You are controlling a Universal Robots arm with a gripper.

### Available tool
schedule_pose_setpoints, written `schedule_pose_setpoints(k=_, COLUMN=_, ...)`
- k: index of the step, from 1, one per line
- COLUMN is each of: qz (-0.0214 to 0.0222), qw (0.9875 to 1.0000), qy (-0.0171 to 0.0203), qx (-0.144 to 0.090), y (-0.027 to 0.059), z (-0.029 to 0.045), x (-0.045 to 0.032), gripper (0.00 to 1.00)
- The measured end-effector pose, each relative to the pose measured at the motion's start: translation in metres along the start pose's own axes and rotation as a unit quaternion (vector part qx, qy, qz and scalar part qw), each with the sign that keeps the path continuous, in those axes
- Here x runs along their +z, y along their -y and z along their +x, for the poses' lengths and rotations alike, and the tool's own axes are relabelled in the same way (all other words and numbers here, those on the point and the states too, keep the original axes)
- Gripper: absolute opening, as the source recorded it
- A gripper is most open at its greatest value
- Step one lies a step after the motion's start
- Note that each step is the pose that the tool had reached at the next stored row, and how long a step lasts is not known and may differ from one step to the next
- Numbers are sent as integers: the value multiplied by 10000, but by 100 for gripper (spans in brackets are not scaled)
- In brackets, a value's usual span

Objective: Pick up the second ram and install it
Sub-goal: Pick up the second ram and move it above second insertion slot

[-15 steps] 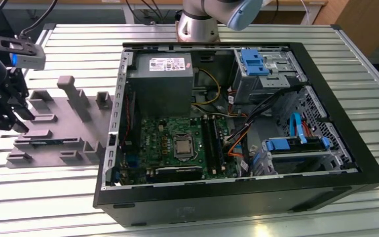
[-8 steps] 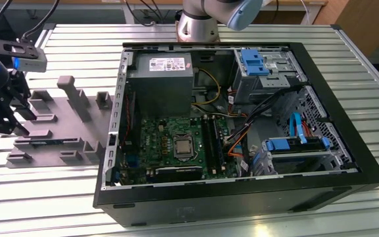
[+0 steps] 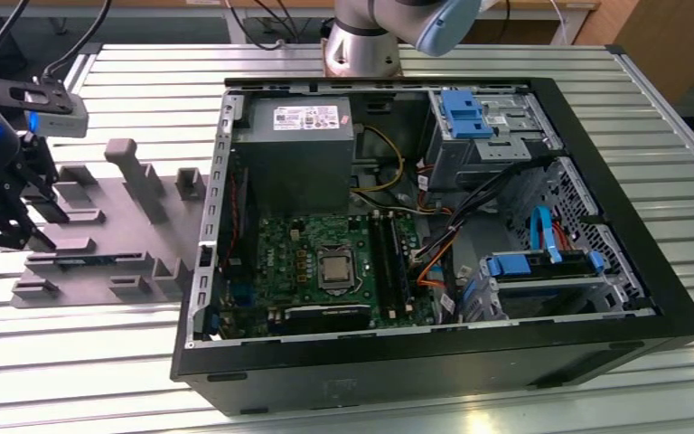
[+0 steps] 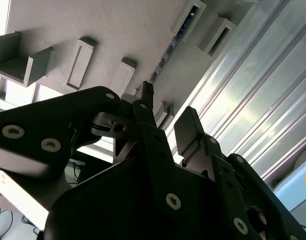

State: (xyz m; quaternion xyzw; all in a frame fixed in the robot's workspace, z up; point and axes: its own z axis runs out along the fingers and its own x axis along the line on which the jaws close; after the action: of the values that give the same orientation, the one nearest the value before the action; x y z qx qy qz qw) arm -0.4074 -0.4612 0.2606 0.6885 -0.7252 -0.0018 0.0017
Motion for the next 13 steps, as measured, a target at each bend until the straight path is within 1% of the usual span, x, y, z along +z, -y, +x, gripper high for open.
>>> schedule_pose_setpoints(k=7, qz=4, qw=10000, qy=1, qx=0, y=-14, z=-8, x=25, gripper=45)
schedule_pose_setpoints(k=13, qz=5, qw=10000, qy=1, qx=0, y=-35, z=-28, x=75, gripper=45)
